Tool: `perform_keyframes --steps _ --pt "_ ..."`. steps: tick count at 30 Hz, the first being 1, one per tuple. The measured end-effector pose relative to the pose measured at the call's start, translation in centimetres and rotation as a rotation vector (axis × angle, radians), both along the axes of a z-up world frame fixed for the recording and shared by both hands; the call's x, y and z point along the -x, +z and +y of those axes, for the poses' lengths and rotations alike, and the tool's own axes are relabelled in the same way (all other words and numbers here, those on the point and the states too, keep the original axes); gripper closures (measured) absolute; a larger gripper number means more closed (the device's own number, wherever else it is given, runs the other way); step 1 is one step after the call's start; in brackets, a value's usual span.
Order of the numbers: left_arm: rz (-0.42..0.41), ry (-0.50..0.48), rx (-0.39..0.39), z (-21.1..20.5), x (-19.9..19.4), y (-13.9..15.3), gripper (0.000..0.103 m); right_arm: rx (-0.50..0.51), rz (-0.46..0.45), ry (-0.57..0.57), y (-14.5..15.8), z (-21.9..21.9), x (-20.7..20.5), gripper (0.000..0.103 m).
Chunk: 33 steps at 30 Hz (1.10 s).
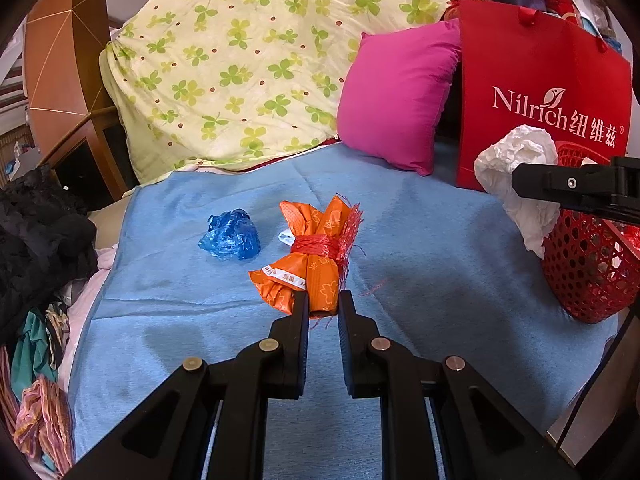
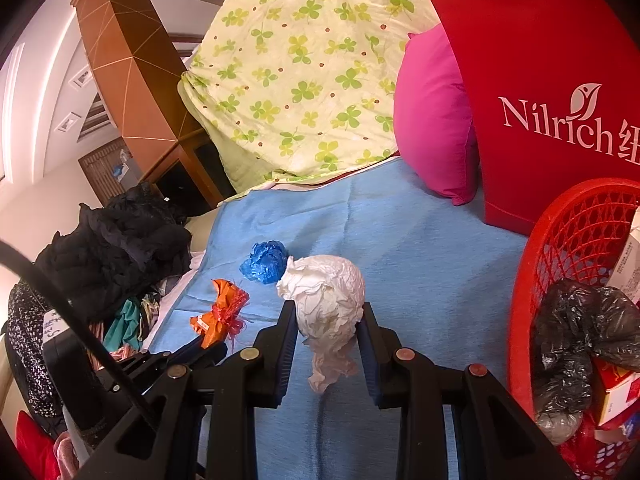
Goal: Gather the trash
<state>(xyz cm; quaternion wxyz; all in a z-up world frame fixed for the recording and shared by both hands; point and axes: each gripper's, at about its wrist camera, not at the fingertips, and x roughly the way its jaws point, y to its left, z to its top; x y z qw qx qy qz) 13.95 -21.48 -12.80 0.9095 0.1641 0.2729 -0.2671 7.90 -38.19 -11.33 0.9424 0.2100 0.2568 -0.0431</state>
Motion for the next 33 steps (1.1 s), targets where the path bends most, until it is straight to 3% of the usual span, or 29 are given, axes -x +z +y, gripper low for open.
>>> perform_keyframes --steps 33 --pt "-0.001 -0.032 -0.007 -1.1 0.4 -0.4 0.088 0.006 0.004 -0.013 0.4 -0.8 0.6 0.071"
